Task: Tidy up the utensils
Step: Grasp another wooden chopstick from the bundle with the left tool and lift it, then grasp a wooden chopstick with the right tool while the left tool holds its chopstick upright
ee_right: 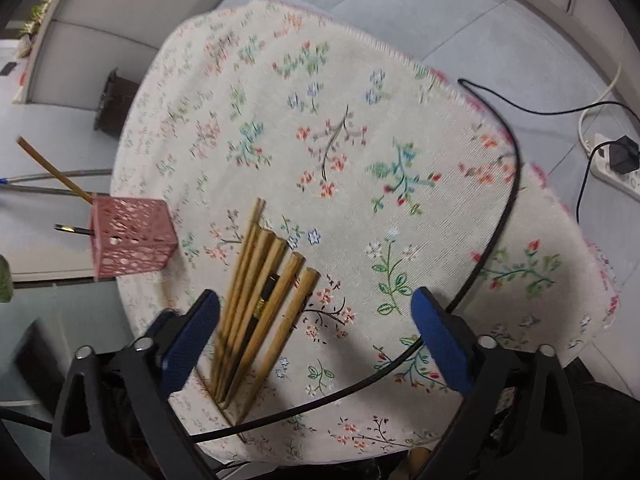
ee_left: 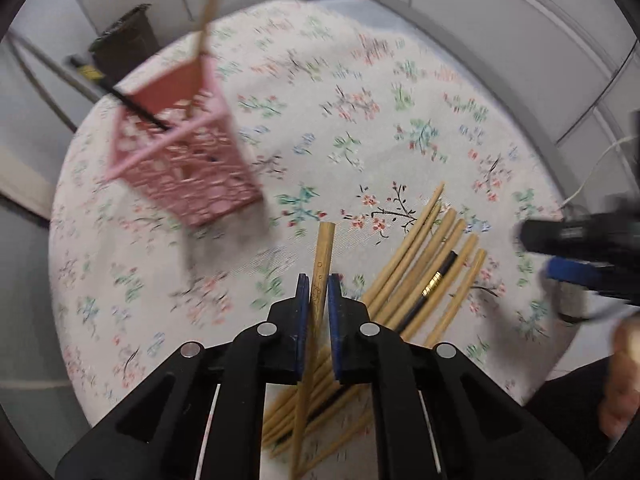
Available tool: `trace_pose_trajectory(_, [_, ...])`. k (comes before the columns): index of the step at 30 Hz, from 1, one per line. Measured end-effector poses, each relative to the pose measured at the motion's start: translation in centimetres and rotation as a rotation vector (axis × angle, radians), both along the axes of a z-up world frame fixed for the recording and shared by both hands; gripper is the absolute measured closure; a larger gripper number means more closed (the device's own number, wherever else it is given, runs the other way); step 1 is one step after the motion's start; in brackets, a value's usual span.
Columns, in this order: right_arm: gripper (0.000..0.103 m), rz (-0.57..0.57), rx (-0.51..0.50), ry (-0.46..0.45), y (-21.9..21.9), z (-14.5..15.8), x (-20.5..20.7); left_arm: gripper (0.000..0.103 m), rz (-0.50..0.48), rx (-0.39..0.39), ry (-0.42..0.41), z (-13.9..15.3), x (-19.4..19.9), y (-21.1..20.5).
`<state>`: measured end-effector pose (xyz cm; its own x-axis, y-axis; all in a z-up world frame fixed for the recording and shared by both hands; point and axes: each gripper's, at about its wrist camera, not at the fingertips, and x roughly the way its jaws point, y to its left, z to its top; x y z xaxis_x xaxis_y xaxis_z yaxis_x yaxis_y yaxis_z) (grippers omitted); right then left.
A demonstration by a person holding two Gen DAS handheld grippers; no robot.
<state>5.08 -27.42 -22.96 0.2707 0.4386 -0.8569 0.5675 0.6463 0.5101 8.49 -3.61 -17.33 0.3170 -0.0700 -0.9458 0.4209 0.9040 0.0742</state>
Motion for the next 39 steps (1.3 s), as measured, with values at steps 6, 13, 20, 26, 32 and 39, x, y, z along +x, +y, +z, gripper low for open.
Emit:
trace_pose_trajectory(6, [0.039,0.044,-0.052,0.079,1.9,-1.3,0.6,0.095,0.037,-0.069,-0.081,4.1,-1.4,0.9])
trace_pose_trajectory(13, [0.041,0.047,-0.148,0.104,3.2,-1.1,0.9,0.096,0.049,-0.108,-0.135,6.7,-2.7,2.4])
trace_pose_trajectory(20, [0.041,0.095,-0.312,0.141,5.6,-0.9,2.0,0.096,0.077,-0.139,-0.162,8.1,-2.9,3.5])
trace_pose_trajectory(26, [0.059,0.098,-0.442,0.142,7.2,-0.5,3.1,0.095,0.089,-0.153,-0.168,8.6,-3.2,4.8])
trace_pose_trajectory(32, [0.091,0.101,-0.436,0.100,7.7,-0.3,4.2,0.094,0.088,-0.212,-0.029,6.1,-1.7,6.1])
trace_pose_trajectory(39, [0.093,0.083,-0.285,0.063,4.8,-0.3,2.9,0.082,0.131,-0.170,0.083,1.8,1.5,5.9])
